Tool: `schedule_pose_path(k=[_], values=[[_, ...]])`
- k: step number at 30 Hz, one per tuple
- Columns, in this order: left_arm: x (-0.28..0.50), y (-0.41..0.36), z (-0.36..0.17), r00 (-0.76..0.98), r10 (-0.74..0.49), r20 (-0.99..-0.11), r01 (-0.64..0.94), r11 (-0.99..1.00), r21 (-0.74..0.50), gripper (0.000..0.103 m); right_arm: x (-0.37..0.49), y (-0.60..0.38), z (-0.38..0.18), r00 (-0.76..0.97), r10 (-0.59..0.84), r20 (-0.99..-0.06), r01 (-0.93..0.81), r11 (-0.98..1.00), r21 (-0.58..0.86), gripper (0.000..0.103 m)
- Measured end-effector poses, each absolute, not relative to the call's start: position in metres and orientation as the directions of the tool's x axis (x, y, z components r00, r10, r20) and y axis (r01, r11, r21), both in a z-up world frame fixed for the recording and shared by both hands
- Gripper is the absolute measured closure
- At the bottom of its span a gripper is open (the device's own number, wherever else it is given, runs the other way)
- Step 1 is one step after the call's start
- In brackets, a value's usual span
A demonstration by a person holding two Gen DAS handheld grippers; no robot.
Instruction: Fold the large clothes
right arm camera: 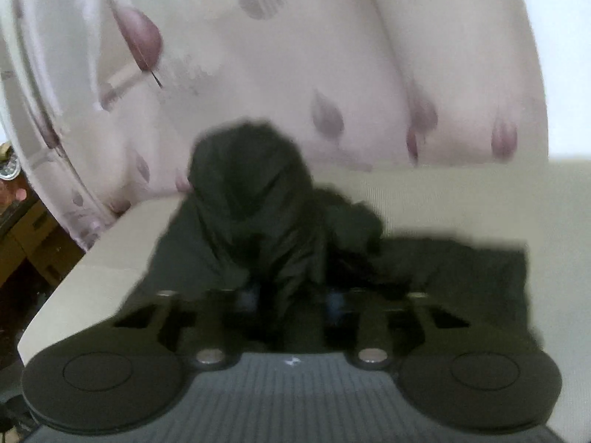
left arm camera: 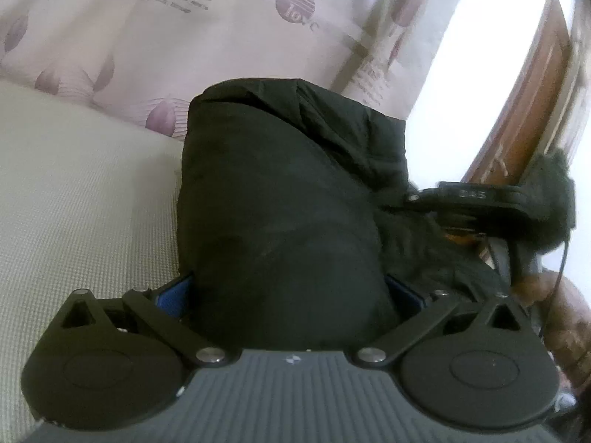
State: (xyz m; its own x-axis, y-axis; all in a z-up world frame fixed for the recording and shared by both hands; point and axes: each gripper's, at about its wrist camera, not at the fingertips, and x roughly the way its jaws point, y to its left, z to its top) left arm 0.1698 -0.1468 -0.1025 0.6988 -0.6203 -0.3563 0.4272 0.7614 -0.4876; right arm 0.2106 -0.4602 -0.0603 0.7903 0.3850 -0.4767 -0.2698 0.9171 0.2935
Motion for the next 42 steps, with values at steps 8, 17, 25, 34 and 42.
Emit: schedule_pose_path(k=[8, 17, 25, 34, 42], values=[[0.152, -0.182, -0.085, 0.689, -0.641, -0.337, 0.532, 0.764, -0.365, 0.000, 0.196, -0.521, -0.085, 0.824, 0.321, -0.468, -0.162, 0.923, 0.348, 0.091], [0.152, -0.209, -0.086, 0.663, -0.662, -0.350, 0.574, 0.750, -0.329, 0.000, 0.177, -0.591, -0.129, 0.853, 0.395, -0.341, -0.121, 0.785, 0.608, 0.090], [0.154, -0.205, -0.087, 0.662, -0.656, -0.362, 0.556, 0.754, -0.350, 0.000, 0.175, -0.588, -0.099, 0.782, 0.537, -0.317, -0.157, 0.662, 0.733, 0.000], [0.155, -0.208, -0.090, 0.686, -0.612, -0.394, 0.518, 0.791, -0.326, 0.000, 0.191, -0.474, -0.075, 0.704, 0.427, -0.568, -0.360, 0.903, 0.232, 0.049], [0.152, -0.185, -0.081, 0.718, -0.622, -0.311, 0.491, 0.770, -0.407, 0.000, 0.187, -0.520, -0.067, 0.774, 0.341, -0.533, -0.302, 0.939, 0.163, 0.070]])
